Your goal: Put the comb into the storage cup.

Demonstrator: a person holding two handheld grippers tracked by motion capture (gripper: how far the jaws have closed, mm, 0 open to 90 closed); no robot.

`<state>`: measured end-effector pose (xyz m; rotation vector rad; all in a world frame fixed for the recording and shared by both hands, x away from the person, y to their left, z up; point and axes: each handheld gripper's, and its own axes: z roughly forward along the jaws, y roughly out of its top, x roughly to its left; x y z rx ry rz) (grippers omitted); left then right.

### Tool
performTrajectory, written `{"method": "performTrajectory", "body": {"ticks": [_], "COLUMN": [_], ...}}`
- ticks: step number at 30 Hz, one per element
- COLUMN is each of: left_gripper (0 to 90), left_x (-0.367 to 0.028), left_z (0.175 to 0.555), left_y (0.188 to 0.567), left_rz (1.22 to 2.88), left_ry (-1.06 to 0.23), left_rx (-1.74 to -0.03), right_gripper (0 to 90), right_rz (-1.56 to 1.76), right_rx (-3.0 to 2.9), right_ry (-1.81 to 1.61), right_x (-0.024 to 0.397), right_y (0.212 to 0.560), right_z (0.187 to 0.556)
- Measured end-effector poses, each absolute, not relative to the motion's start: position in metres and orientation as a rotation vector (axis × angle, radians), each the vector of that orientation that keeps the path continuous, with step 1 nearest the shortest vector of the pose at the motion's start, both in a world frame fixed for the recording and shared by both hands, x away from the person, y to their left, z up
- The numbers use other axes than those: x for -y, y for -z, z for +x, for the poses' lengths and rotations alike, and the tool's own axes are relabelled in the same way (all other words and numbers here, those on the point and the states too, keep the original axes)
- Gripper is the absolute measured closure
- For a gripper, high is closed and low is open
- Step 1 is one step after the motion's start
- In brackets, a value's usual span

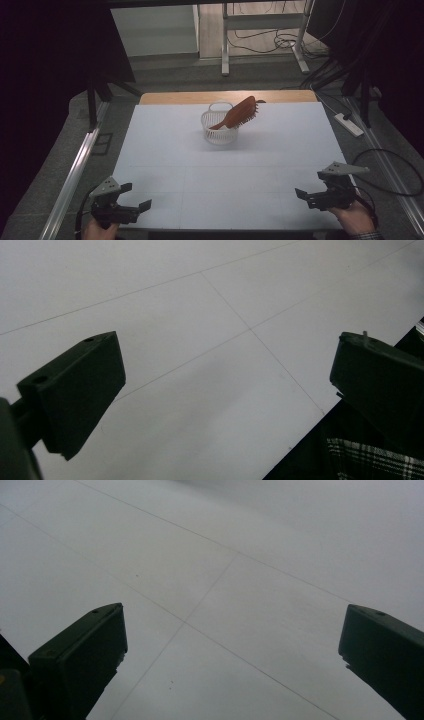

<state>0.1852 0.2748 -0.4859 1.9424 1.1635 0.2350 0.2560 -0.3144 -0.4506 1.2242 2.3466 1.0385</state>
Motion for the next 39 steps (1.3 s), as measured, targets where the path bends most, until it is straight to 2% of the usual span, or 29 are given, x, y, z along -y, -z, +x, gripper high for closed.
{"method": "performTrajectory", "body": {"ticks": [39], "left_gripper": [0.3], "left_x": [-0.273], "left_z": [0.186], "left_y": [0.485], "left_rz": [1.955], "left_ry": [-0.256], "left_rx": [-1.165], "right_gripper": [0.0], "right_rz": [1.334], "right_rx": [-2.275], "right_ry": [-0.911], "right_x": [0.338], "right_y": [0.452], "right_z": [0.235]}}
